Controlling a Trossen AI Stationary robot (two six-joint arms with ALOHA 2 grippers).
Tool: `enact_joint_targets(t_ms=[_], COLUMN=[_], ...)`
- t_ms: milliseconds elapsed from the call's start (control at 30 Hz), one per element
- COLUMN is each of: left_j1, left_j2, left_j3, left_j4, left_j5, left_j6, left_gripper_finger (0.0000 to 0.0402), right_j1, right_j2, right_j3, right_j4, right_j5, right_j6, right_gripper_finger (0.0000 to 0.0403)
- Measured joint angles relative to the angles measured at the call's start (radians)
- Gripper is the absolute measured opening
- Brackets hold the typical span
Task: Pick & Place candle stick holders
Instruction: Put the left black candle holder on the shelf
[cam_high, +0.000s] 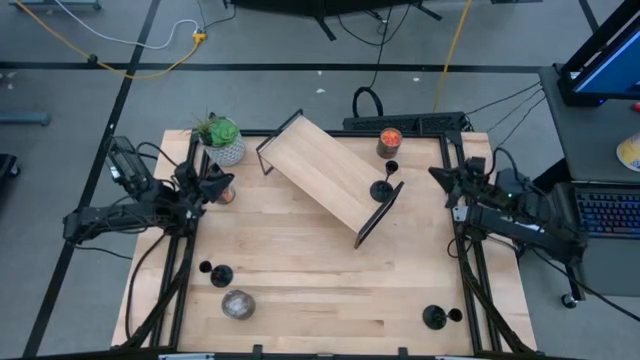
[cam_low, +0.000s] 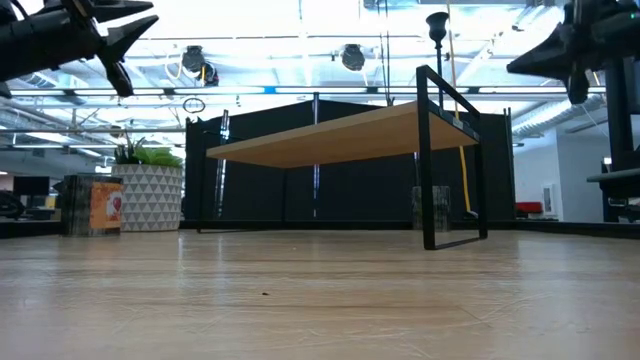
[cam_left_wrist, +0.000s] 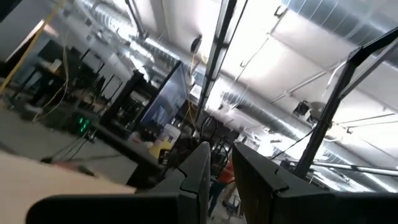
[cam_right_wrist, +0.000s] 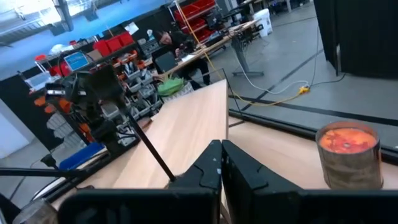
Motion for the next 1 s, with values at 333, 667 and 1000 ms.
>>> enact_joint_targets(t_ms=[333, 667, 1000], left_j1=[-0.068, -0.214, -0.390], left_j2=[0.081, 0.346, 0.675], left_j3=[0.319, 0.682, 1.029], left_j4=[-0.599, -1.040, -1.439], left_j5=[0.002, 0.004, 0.070], left_j6=[-0.008, -0.177, -0.401], left_gripper_finger=[0.0072, 0.0072, 0.0072], right_j1=[0.000, 0.000, 0.000], right_j2=[-0.015, -0.016, -0.016], right_j3=[-0.108, -0.162, -0.223], right_j4=[0.012, 0.088, 0.086], right_j5=[-0.023, -0.022, -0.022], right_j6=[-0.028, -0.103, -0.077], right_gripper_finger=[0.0000, 0.0000, 0.0000])
